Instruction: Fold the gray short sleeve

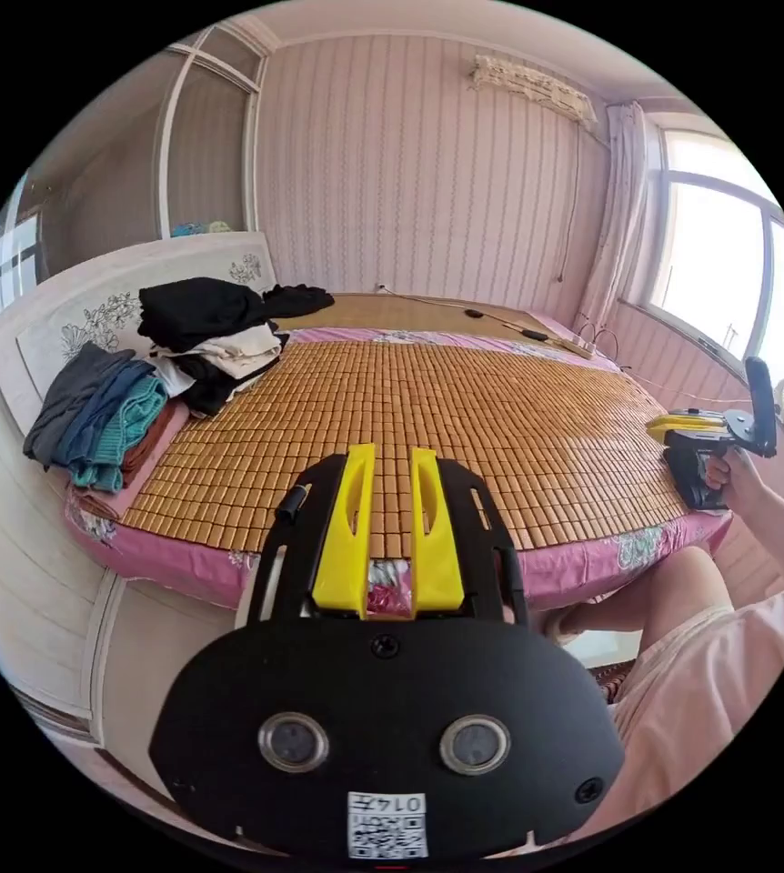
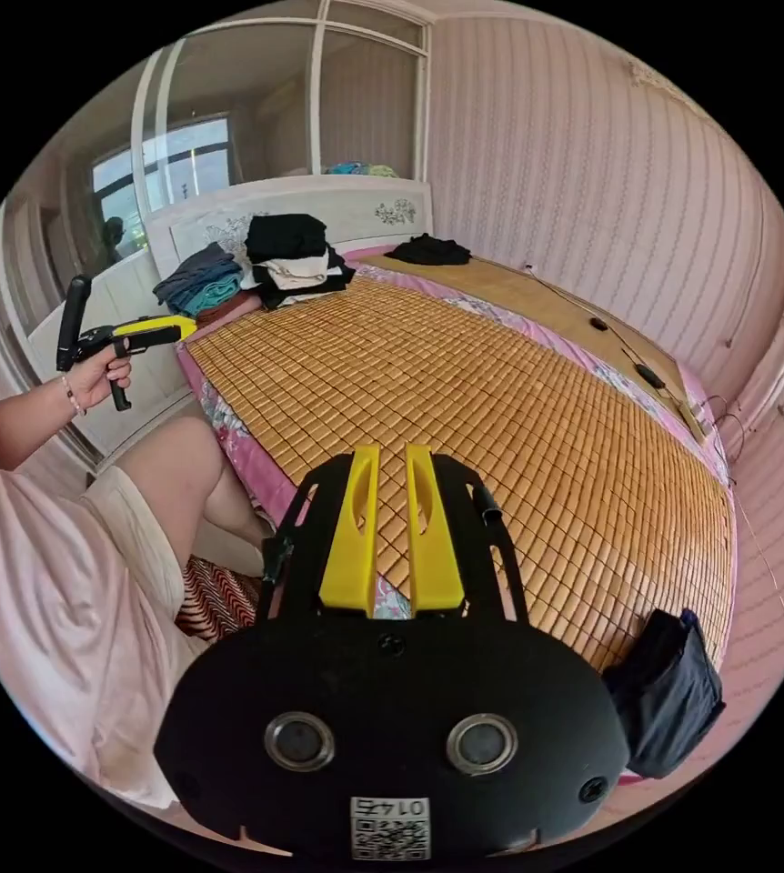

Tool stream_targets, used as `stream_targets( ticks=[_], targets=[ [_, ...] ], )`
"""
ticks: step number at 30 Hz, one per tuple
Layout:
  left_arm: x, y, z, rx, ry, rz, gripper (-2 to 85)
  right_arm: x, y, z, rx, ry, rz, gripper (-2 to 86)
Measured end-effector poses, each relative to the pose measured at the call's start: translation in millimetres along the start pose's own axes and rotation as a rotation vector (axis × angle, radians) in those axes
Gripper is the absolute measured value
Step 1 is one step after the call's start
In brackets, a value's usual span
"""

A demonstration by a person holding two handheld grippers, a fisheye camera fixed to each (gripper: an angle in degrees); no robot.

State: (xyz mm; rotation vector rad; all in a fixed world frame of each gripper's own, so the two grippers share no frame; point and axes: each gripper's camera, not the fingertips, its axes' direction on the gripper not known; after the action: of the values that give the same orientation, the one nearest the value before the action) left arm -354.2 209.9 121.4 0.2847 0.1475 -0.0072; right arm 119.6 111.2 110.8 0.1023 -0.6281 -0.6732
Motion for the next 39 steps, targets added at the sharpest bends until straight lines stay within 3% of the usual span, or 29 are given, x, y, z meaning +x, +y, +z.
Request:
stream_targets(
  ticks=[4,13,23,30,33,39],
  targets=[
    [-119,33,-51,0.042,-0.155,-0.163,9.2,-95,-116,65,-0.006,-0.162,-0.248,7.6],
    [-352,52,-120,0.158,-0.358,-0.427,9.9,-281,-326,213,-0.101,-0.255,-0.694,10.3],
    [-540,3,-90,0.151,-0.326,-0.605,11.2,-447,-520,395,-0.178,-0.275,-0.775,11.5],
    [-564,-19,-76,0.064,-0.334,-0.53,5.2,-510,-605,504,-0.168,-0.202,-0.636,10.9],
    [-551,-30,-91,0.112,-0.336,-0.46,3.5,-510,-613,555,-0.347,-0.218,-0.516,5.5],
    [-496,-68,-147,0.328,-0.361,-0.285,0.2,-465,-613,513,-0.186,-0.31,-0.547,-0.6]
  ],
)
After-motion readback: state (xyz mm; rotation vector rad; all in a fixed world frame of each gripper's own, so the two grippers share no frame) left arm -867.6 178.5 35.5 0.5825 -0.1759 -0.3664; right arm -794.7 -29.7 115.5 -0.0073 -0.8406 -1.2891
